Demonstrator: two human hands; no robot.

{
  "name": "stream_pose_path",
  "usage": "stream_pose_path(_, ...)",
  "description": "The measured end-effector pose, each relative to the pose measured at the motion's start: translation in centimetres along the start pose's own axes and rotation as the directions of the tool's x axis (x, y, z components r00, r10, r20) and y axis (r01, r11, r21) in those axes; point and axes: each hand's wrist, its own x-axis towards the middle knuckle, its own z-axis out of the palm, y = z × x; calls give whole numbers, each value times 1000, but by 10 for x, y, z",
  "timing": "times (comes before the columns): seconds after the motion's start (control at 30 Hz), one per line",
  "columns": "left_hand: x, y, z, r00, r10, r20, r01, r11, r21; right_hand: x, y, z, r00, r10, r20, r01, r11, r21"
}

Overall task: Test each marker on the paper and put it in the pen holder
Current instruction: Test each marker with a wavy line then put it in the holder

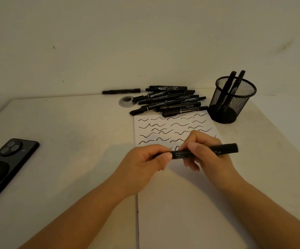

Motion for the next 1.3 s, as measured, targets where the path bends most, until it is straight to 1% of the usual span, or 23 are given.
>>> stream_pose_path(0.03, 1, -1, -3, 999, 3, -48, -2, 1000, 24, 2, -1, -2, 999, 19, -37, -19, 1000, 1)
stream_pose_path(0.13, 3, -4, -15, 982, 19, -186, -4, 997, 79, 9, -6, -17, 975, 53, -218, -57, 998, -9)
stream_pose_path(0.17, 3, -4, -18, 974, 26, -224, -3, 995, 102, 11, -8, -22, 964, 44, -261, -64, 996, -67)
stream_pose_path(0.2, 3, -5, -20, 966, 37, -255, -2, 990, 138, 12, -8, -26, 961, 10, -275, -62, 982, -179)
stream_pose_path(0.23, 3, -4, -21, 960, 52, -275, -1, 983, 183, 13, -9, -27, 966, -43, -255, -45, 943, -330)
stream_pose_path(0.27, 3, -3, -21, 956, 71, -283, -3, 972, 236, 13, -10, -25, 974, -104, -201, -7, 875, -484)
stream_pose_path(0.33, 4, 0, -20, 954, 131, -271, -23, 929, 368, 12, -13, -19, 972, -233, -20, 144, 667, -731)
stream_pose_path(0.4, 7, 7, -18, 953, 204, -225, -61, 855, 515, 13, -16, -14, 935, -307, 180, 305, 429, -850)
stream_pose_path(0.47, 11, 15, -18, 945, 285, -163, -116, 755, 645, 18, -21, -12, 900, -319, 296, 379, 242, -893)
stream_pose_path(0.5, 14, 21, -19, 937, 322, -136, -140, 701, 700, 21, -24, -12, 890, -323, 323, 391, 173, -904)
stream_pose_path(0.57, 24, 31, -24, 927, 362, -96, -163, 621, 767, 27, -31, -14, 879, -332, 343, 387, 76, -919)
stream_pose_path(0.63, 38, 39, -33, 933, 350, -80, -156, 596, 787, 33, -39, -19, 880, -339, 332, 358, 17, -933)
stream_pose_path(0.67, 48, 40, -39, 940, 331, -85, -139, 599, 789, 37, -43, -23, 884, -350, 310, 332, 5, -943)
stream_pose_path(0.7, 58, 39, -46, 948, 305, -94, -115, 601, 791, 42, -48, -28, 892, -367, 264, 291, 21, -956)
stream_pose_path(0.73, 70, 36, -53, 957, 270, -105, -80, 594, 800, 47, -52, -34, 903, -388, 185, 230, 72, -971)
stream_pose_path(0.8, 94, 22, -74, 974, 185, -127, 9, 535, 845, 57, -61, -47, 908, -416, -50, 69, 265, -962)
stream_pose_path(0.87, 115, 5, -98, 984, 103, -143, 87, 420, 903, 63, -65, -61, 855, -452, -255, -9, 479, -878)
stream_pose_path(0.9, 123, -4, -111, 986, 71, -152, 117, 361, 925, 65, -66, -67, 819, -468, -332, -17, 558, -829)
stream_pose_path(0.93, 131, -12, -121, 985, 49, -165, 141, 316, 938, 66, -67, -72, 787, -477, -390, -21, 611, -791)
stream_pose_path(1.0, 144, -29, -139, 980, 25, -197, 182, 271, 945, 69, -68, -78, 761, -465, -453, -31, 671, -741)
stream_pose_path(1.07, 154, -41, -149, 975, 10, -223, 213, 262, 941, 72, -65, -83, 759, -434, -486, -56, 700, -712)
stream_pose_path(1.2, 165, -61, -160, 967, 19, -253, 238, 274, 932, 76, -53, -91, 760, -388, -521, -115, 709, -696)
stream_pose_path(1.3, 173, -68, -163, 963, 23, -269, 252, 277, 927, 77, -48, -99, 732, -406, -548, -112, 721, -684)
